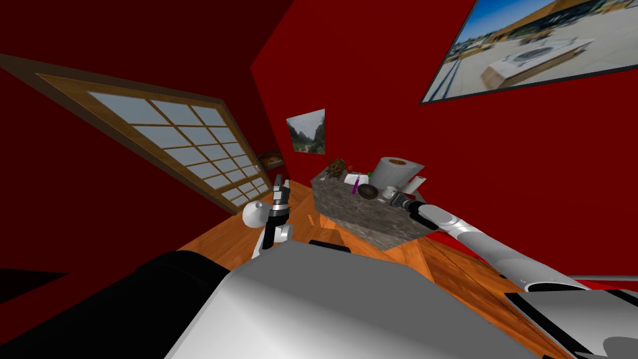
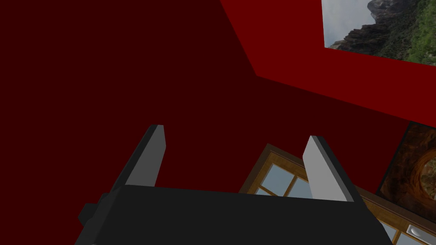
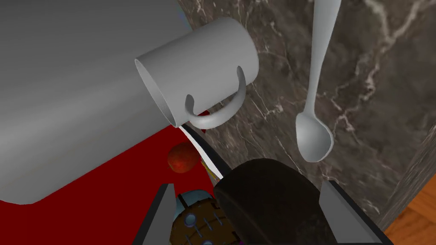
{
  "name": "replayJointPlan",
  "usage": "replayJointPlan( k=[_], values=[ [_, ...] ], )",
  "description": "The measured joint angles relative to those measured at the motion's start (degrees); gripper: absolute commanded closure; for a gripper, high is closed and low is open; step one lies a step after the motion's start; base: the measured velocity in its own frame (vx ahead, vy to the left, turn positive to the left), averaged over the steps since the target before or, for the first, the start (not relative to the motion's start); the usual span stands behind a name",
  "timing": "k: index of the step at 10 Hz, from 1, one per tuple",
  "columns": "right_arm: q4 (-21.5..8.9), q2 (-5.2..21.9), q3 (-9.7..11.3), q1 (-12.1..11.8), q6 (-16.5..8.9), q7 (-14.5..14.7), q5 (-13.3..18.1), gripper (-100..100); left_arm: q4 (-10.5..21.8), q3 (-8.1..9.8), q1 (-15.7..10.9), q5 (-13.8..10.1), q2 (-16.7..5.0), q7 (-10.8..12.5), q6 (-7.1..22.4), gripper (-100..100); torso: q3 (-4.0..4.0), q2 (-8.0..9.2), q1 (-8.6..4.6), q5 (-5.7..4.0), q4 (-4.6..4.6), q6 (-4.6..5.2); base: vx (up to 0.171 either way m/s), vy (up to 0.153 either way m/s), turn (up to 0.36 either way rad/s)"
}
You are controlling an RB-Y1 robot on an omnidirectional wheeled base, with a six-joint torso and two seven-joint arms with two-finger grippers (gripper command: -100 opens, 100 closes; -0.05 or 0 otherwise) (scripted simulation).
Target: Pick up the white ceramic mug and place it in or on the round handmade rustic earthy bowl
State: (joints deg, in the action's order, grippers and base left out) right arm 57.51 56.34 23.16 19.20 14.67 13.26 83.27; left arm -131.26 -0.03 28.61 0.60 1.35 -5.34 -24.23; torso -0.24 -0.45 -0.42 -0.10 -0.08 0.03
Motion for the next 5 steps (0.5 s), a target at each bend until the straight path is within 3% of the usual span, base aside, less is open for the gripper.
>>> replayJointPlan(
  k=[2,3,4,5],
  values=[
    [-0.8,1.1,0.4,-0.2,-1.1,-0.4,0.9,-100,0.0,0.0,0.0,0.0,0.0,0.0,0.0,0,-0.15,-0.26,-0.04,-0.01,-0.06,0.01,0.129,-0.087,0.034],
    [-0.9,1.1,0.4,-0.2,-1.2,-0.3,0.9,0,0.0,0.0,0.0,0.0,0.0,0.0,0.0,0,-0.04,-0.03,0.17,0.01,-0.03,0.01,0.014,-0.011,0.001],
    [-0.9,1.1,0.4,-0.2,-1.2,-0.3,0.9,-100,0.0,-0.01,0.0,0.0,0.0,0.0,0.0,0,0.1,0.2,0.35,0.06,0.03,0.01,0.007,-0.005,0.001],
    [-0.9,1.1,0.4,-0.2,-1.2,-0.3,0.9,100,0.0,-0.01,0.0,0.0,0.0,0.0,0.0,0,0.16,0.3,0.41,0.08,0.06,0.02,0.0,0.0,0.0]
  ],
)
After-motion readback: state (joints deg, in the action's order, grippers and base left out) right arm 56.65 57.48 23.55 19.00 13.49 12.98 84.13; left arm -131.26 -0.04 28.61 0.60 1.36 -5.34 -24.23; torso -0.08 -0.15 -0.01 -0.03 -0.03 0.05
